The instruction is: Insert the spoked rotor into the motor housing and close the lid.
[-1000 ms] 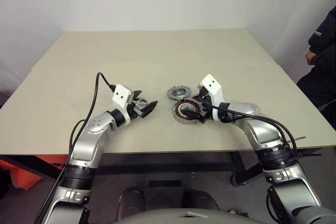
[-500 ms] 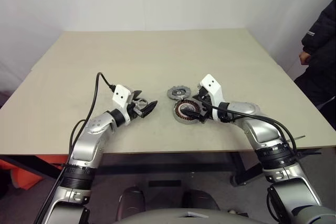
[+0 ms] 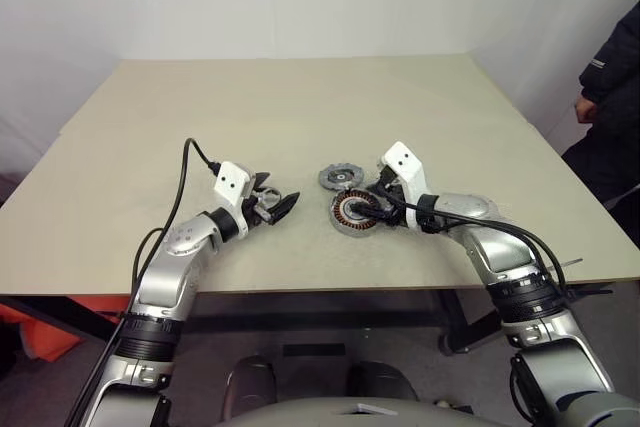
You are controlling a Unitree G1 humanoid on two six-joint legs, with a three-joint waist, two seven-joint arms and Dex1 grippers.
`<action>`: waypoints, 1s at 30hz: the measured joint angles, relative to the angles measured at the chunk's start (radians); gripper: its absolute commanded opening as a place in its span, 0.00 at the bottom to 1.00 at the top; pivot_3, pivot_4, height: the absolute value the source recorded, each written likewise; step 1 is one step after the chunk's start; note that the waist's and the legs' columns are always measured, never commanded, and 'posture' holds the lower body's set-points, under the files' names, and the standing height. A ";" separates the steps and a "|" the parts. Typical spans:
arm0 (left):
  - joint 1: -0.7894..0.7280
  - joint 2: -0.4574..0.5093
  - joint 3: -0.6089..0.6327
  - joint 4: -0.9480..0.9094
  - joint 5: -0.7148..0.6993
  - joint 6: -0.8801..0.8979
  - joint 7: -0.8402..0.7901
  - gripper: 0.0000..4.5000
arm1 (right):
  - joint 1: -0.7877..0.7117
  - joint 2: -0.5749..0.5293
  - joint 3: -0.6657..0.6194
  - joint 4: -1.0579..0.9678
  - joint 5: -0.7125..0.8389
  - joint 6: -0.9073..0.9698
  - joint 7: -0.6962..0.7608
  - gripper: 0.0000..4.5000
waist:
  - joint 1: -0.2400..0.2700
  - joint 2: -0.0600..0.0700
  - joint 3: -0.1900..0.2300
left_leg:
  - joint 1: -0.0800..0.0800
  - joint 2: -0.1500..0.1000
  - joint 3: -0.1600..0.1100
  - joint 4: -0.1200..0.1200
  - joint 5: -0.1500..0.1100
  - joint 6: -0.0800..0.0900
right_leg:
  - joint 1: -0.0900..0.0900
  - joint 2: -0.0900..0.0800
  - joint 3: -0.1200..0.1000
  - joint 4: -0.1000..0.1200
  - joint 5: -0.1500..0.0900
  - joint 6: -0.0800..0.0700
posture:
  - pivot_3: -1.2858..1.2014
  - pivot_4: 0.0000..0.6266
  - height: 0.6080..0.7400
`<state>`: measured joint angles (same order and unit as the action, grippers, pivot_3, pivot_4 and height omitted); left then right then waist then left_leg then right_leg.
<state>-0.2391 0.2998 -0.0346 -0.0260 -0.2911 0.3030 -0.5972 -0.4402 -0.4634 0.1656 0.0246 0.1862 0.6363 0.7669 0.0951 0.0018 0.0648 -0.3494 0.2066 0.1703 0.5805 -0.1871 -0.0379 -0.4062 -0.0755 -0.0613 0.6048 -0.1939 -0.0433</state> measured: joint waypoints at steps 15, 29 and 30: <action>0.000 0.000 0.000 0.003 0.002 -0.002 0.002 0.98 | -0.001 -0.017 0.040 0.000 -0.042 -0.041 0.017 0.00 | 0.000 0.000 0.000 | 0.000 0.000 0.000 0.000 0.000 0.000 | 0.000 0.000 0.000 0.000 0.000 0.000 | 0.52 0.00 1.00; 0.000 0.000 0.001 0.003 0.002 -0.002 0.011 0.98 | 0.000 -0.016 0.052 0.043 -0.065 -0.078 0.014 0.00 | 0.000 0.000 0.000 | 0.001 0.000 0.000 0.001 0.000 0.000 | 0.002 0.000 0.000 0.000 0.000 0.000 | 0.52 0.00 1.00; 0.000 0.000 0.001 0.003 0.002 -0.002 0.012 0.98 | 0.000 -0.016 0.052 0.043 -0.064 -0.076 0.014 0.00 | 0.000 0.000 0.000 | 0.001 0.000 0.000 0.001 0.000 0.000 | 0.002 0.000 0.000 0.000 0.000 0.000 | 0.52 0.00 1.00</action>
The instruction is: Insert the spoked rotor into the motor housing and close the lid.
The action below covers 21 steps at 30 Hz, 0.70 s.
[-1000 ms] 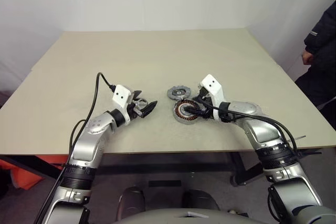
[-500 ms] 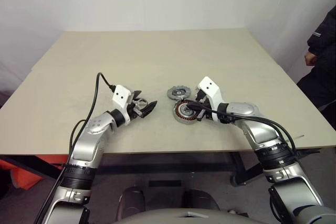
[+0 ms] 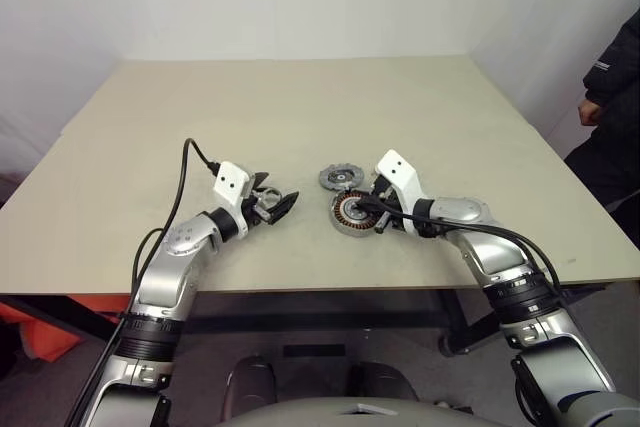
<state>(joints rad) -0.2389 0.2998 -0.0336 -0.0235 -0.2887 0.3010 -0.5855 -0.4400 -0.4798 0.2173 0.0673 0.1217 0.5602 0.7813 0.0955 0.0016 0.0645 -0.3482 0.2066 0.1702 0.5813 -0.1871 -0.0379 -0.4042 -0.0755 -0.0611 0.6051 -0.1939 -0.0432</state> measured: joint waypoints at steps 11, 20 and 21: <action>0.002 0.000 0.000 0.000 0.000 0.000 0.001 0.98 | 0.000 -0.004 -0.010 -0.072 0.025 0.052 0.017 0.00 | 0.000 0.000 0.000 | -0.001 0.000 0.000 0.000 0.000 0.000 | -0.001 0.000 0.000 0.000 0.000 0.000 | 0.52 0.00 1.00; 0.006 -0.001 0.000 0.000 0.000 0.000 0.002 0.98 | 0.039 0.006 0.005 -0.039 0.013 0.011 -0.002 0.00 | -0.001 -0.001 -0.001 | 0.001 0.000 0.000 0.000 0.000 0.000 | 0.002 0.000 0.000 0.000 0.000 0.000 | 0.52 0.00 1.00; 0.006 -0.001 0.000 -0.001 0.000 0.000 0.002 0.98 | 0.039 0.006 0.005 -0.035 0.012 0.006 -0.004 0.00 | 0.000 -0.001 -0.002 | 0.003 0.000 0.000 0.000 0.000 0.000 | 0.003 0.000 0.000 0.000 0.000 0.000 | 0.52 0.00 1.00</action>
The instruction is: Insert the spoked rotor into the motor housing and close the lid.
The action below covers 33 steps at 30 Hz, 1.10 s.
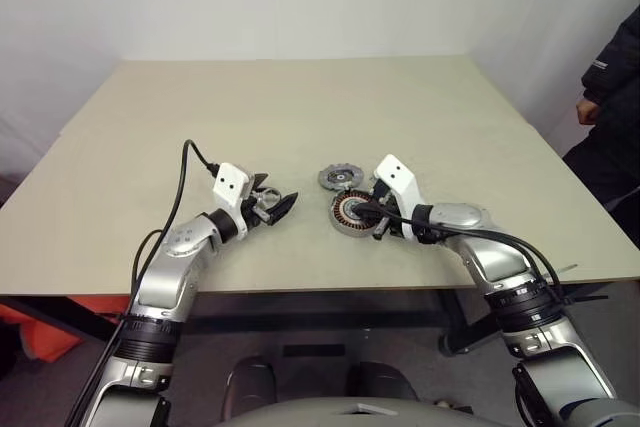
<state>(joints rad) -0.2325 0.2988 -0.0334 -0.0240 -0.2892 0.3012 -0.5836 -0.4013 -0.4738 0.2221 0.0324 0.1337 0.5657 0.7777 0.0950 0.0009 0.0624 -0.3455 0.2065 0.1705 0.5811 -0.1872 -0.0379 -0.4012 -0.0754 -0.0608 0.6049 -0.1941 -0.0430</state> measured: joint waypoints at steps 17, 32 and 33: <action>0.003 -0.003 0.000 0.000 0.000 0.000 0.003 0.98 | -0.038 -0.013 -0.015 -0.015 0.011 0.041 0.010 0.00 | 0.001 0.000 0.000 | -0.004 0.000 0.000 0.000 0.000 0.000 | -0.004 0.000 0.000 0.000 0.000 0.000 | 0.52 0.00 1.00; 0.005 -0.003 0.001 0.000 0.000 0.000 0.004 0.98 | -0.040 -0.002 -0.005 -0.006 0.006 0.038 -0.007 0.00 | 0.000 0.000 0.000 | 0.000 0.000 0.000 0.000 0.000 0.000 | -0.002 0.000 0.000 0.000 0.000 0.000 | 0.52 0.00 1.00; 0.005 -0.003 0.001 0.000 0.000 0.000 0.004 0.98 | -0.048 -0.004 -0.013 -0.009 0.008 0.042 -0.007 0.00 | 0.000 0.000 0.000 | -0.001 0.000 0.000 0.000 0.000 0.000 | -0.002 0.000 0.000 0.000 0.000 0.000 | 0.52 0.00 1.00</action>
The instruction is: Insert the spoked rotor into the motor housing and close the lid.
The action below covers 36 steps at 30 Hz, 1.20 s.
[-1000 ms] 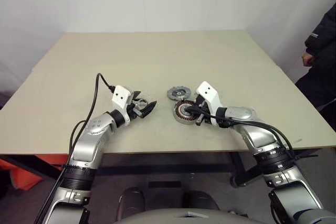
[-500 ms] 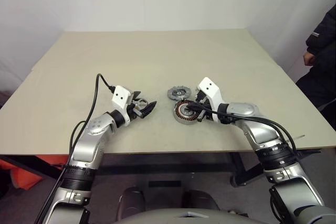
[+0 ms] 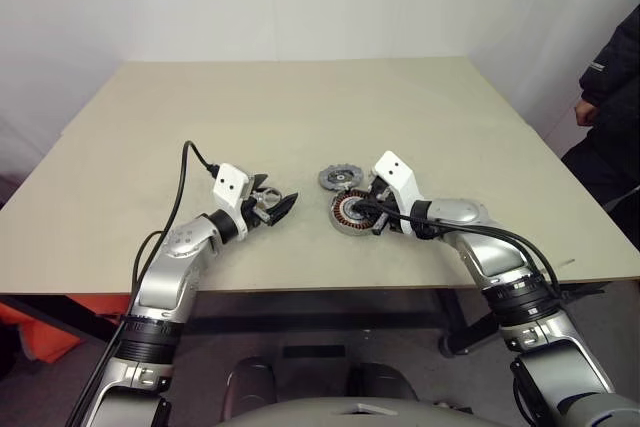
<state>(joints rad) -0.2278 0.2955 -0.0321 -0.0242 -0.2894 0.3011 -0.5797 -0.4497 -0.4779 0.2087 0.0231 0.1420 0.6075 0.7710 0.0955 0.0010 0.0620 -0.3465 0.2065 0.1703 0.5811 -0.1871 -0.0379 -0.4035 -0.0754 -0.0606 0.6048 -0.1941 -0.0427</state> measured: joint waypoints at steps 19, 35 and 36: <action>0.000 -0.001 0.002 0.000 0.000 0.000 0.005 0.98 | 0.020 -0.007 0.028 0.027 -0.029 -0.044 -0.010 0.00 | 0.000 0.000 0.000 | 0.002 0.000 0.000 0.000 0.000 0.000 | 0.002 0.000 0.000 0.000 0.000 0.000 | 0.52 0.00 1.00; 0.047 -0.044 0.168 -0.087 -0.179 0.211 0.126 0.98 | -0.036 -0.004 -0.019 -0.050 0.007 0.010 -0.010 0.00 | -0.002 0.000 0.000 | -0.002 0.000 0.000 0.000 0.000 0.000 | -0.002 0.000 0.000 0.000 0.000 0.000 | 0.52 0.00 1.00; 0.053 -0.042 0.188 -0.094 -0.197 0.235 0.137 0.98 | -0.037 -0.004 -0.021 -0.053 0.009 0.012 -0.011 0.00 | -0.001 0.000 0.000 | -0.002 0.000 0.000 0.000 0.000 0.000 | -0.002 0.000 0.000 0.000 0.000 0.000 | 0.52 0.00 1.00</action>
<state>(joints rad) -0.1744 0.2531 0.1557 -0.1185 -0.4863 0.5362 -0.4429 -0.4868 -0.4820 0.1874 -0.0296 0.1514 0.6198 0.7604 0.0942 0.0012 0.0617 -0.3489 0.2065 0.1705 0.5809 -0.1873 -0.0376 -0.4057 -0.0752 -0.0602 0.6052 -0.1942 -0.0430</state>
